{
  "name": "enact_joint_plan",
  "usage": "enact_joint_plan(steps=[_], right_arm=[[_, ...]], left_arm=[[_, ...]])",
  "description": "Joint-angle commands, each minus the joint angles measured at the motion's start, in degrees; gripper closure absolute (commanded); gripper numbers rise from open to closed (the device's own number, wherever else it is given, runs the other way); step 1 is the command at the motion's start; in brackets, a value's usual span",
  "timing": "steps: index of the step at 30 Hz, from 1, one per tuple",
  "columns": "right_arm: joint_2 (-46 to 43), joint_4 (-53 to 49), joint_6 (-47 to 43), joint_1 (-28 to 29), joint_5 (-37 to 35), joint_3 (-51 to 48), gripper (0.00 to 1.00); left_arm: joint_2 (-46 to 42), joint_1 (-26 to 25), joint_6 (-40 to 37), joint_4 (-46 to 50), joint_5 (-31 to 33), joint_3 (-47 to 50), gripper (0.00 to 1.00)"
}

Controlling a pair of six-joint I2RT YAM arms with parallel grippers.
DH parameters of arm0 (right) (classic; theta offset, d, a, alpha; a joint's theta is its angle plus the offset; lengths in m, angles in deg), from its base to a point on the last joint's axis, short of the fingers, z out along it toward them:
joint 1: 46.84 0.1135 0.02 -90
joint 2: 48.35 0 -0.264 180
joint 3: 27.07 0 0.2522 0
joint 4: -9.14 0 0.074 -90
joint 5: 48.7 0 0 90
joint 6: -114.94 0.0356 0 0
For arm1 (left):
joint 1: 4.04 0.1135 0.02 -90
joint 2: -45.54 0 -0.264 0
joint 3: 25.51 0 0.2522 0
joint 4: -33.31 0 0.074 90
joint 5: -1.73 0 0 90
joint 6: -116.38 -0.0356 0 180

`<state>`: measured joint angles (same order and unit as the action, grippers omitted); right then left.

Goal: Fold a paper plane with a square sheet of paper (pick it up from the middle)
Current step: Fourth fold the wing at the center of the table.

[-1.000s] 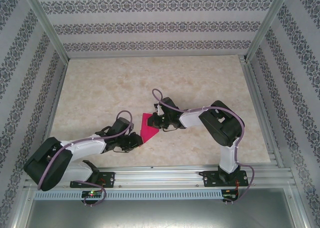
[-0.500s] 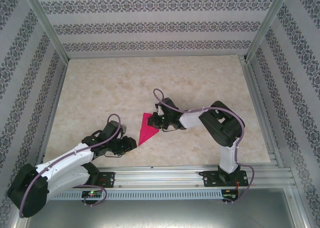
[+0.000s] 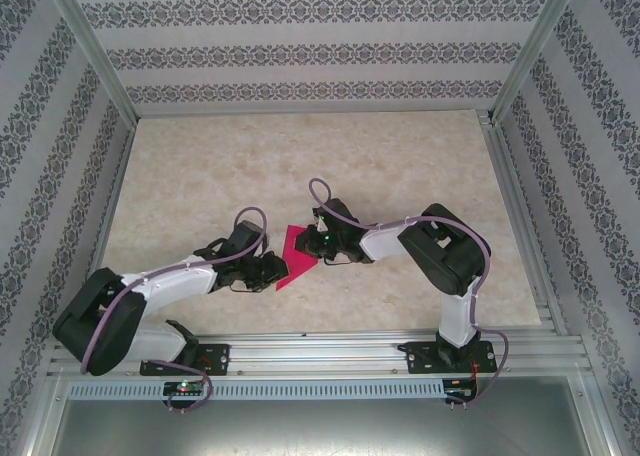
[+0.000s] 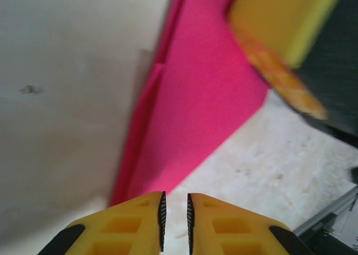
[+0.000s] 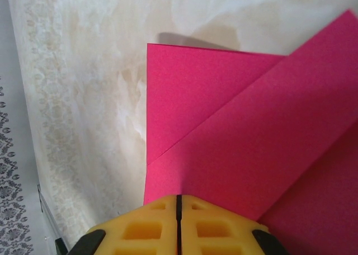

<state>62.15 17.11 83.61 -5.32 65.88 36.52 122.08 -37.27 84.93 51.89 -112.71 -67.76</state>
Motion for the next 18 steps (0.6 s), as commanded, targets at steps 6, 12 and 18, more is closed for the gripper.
enact_joint_plan(steps=[6, 12, 18], right_arm=[[0.56, -6.71, -1.53, -0.07, -2.7, -0.95, 0.9], [-3.72, -9.62, -6.16, 0.02, 1.8, 3.54, 0.88], [-6.27, -13.6, -7.81, 3.55, 0.72, 4.66, 0.98]], left_arm=[[1.58, 0.63, -1.65, 6.5, 5.43, 3.33, 0.88], [-1.77, 0.6, -2.91, 5.34, 5.64, 6.05, 0.89], [-2.32, 0.61, -2.38, 3.08, 6.1, 6.04, 0.89]])
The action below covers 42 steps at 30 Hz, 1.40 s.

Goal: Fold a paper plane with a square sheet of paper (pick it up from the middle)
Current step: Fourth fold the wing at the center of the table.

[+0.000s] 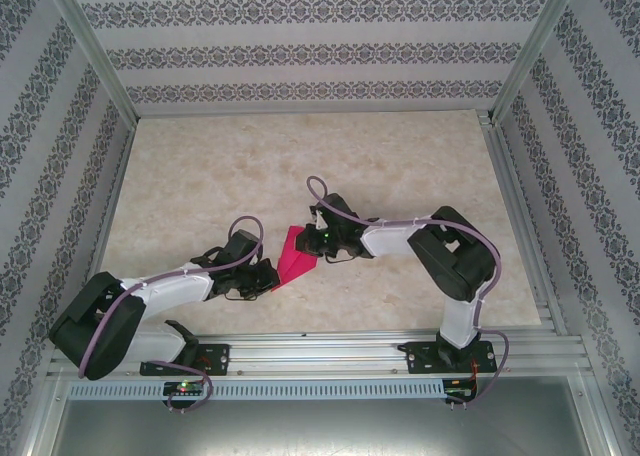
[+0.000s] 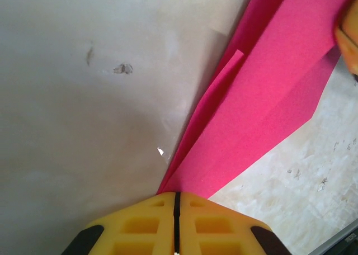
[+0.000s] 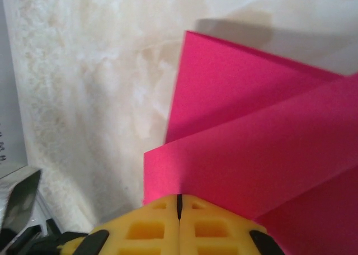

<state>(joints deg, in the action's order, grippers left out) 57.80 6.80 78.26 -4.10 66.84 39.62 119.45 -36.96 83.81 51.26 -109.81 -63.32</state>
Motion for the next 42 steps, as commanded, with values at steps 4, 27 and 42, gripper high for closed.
enact_joint_plan(steps=[4, 27, 42], right_arm=[[-2.0, -3.22, -1.09, 5.33, -2.45, 0.51, 1.0], [3.9, 2.26, 2.57, 4.91, -5.09, -4.49, 1.0], [6.06, 3.48, -1.61, -6.9, -1.82, -1.38, 1.0]], left_arm=[[0.62, 0.32, -1.7, 4.28, 3.33, 1.19, 0.9], [3.03, 0.32, -3.99, 6.21, 2.8, 0.66, 0.92], [3.96, 0.31, -5.06, 6.0, 1.86, 1.62, 0.93]])
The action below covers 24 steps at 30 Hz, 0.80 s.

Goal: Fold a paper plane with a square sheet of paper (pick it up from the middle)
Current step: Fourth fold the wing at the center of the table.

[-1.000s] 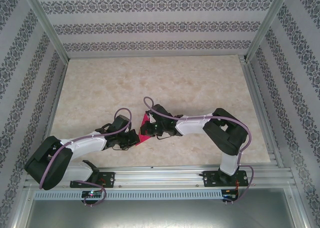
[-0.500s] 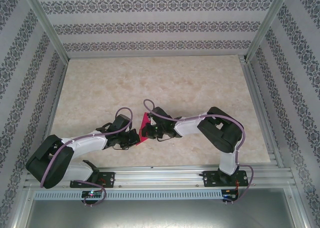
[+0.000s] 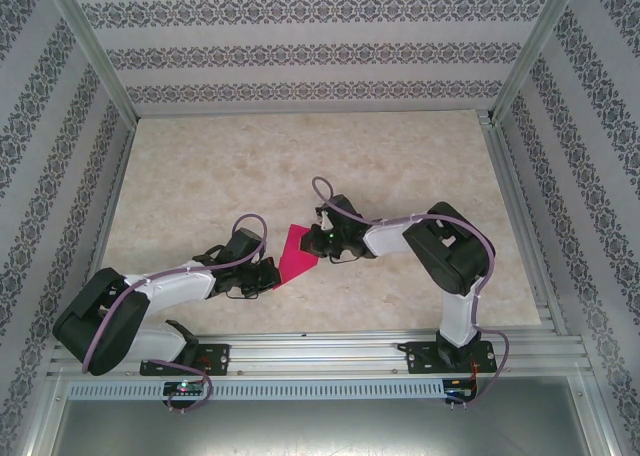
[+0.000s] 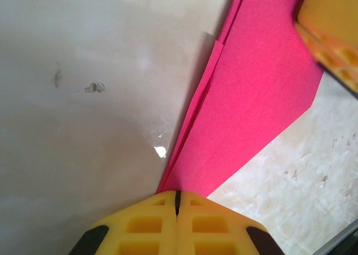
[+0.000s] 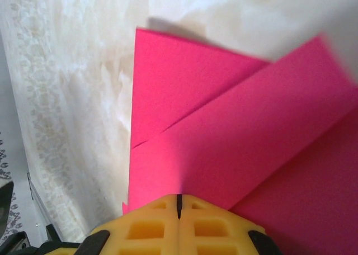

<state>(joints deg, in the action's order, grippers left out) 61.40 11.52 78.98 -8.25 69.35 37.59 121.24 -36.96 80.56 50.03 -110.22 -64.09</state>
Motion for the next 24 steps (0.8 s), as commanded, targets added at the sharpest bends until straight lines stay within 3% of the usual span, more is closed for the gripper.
enact_joint_plan(steps=[1, 12, 24], right_arm=[[2.73, -1.15, -2.45, -3.58, -4.28, 0.78, 1.0], [3.84, -3.22, -4.03, -10.02, -3.09, 3.5, 0.98], [-6.71, -13.06, -8.76, -8.97, -3.01, 5.91, 0.96]], left_arm=[[2.24, 0.28, -1.86, 7.32, 2.22, 2.32, 0.93], [2.67, 0.29, -2.4, 7.7, 2.08, 1.88, 0.93], [3.09, 0.32, -2.81, 7.67, 1.8, 1.44, 0.93]])
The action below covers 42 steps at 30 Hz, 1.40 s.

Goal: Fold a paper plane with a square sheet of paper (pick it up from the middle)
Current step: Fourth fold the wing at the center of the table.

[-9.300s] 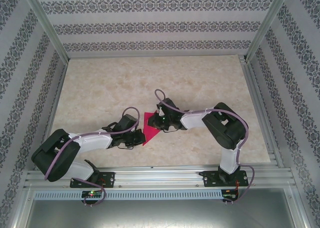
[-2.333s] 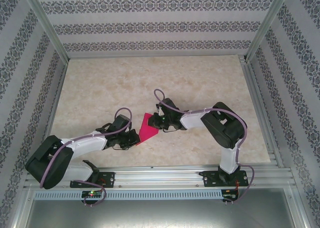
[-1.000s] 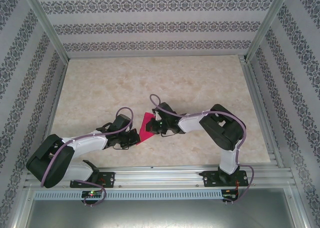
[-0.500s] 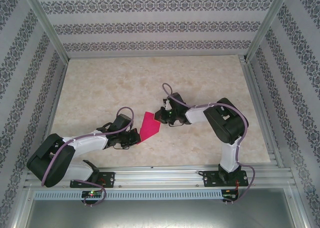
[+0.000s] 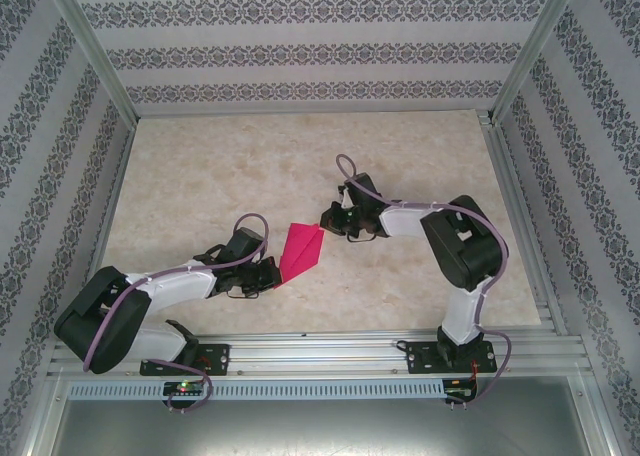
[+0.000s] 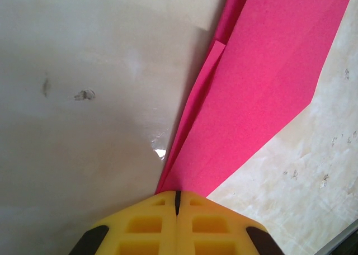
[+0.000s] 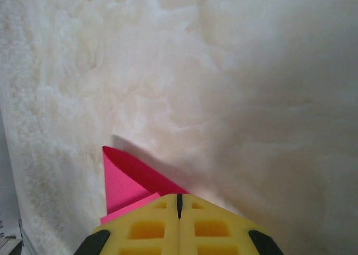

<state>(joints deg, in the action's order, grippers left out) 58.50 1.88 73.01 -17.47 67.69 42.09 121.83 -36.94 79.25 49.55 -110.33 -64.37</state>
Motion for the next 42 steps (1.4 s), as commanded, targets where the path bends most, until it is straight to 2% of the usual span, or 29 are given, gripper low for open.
enact_joint_plan(steps=[1, 6, 12, 16, 21, 30, 37, 42], right_arm=[[-4.42, -3.47, -3.04, 0.76, -0.96, 1.32, 0.96], [-5.69, -3.78, -2.39, 4.53, -1.0, 0.86, 0.95], [-0.63, 0.36, 0.16, 9.51, 1.62, 2.0, 0.95], [2.74, 2.7, 1.0, 7.94, 1.03, 1.34, 0.95], [5.09, 5.03, 0.9, 3.32, 0.92, -0.31, 0.96], [5.6, 3.0, -2.13, -3.4, -0.25, 2.04, 0.95], [-2.22, 1.18, -2.97, -1.59, 1.07, 2.26, 0.93], [-4.21, 2.64, -1.4, 3.17, 2.84, 1.2, 0.93]], left_arm=[[2.51, 0.29, -1.53, 8.15, 1.88, 1.77, 0.93], [2.52, 0.27, -1.53, 8.24, 1.93, 1.55, 0.93], [2.64, 0.23, -1.62, 8.5, 1.85, 1.24, 0.93], [2.3, 0.28, -1.79, 8.67, 1.82, 1.2, 0.93], [2.19, 0.3, -1.86, 8.99, 1.85, 1.16, 0.93], [2.21, 0.3, -1.88, 8.86, 1.8, 1.14, 0.93], [2.31, 0.29, -2.06, 9.03, 1.72, 1.01, 0.93], [2.48, 0.25, -1.96, 8.83, 1.64, 0.87, 0.93]])
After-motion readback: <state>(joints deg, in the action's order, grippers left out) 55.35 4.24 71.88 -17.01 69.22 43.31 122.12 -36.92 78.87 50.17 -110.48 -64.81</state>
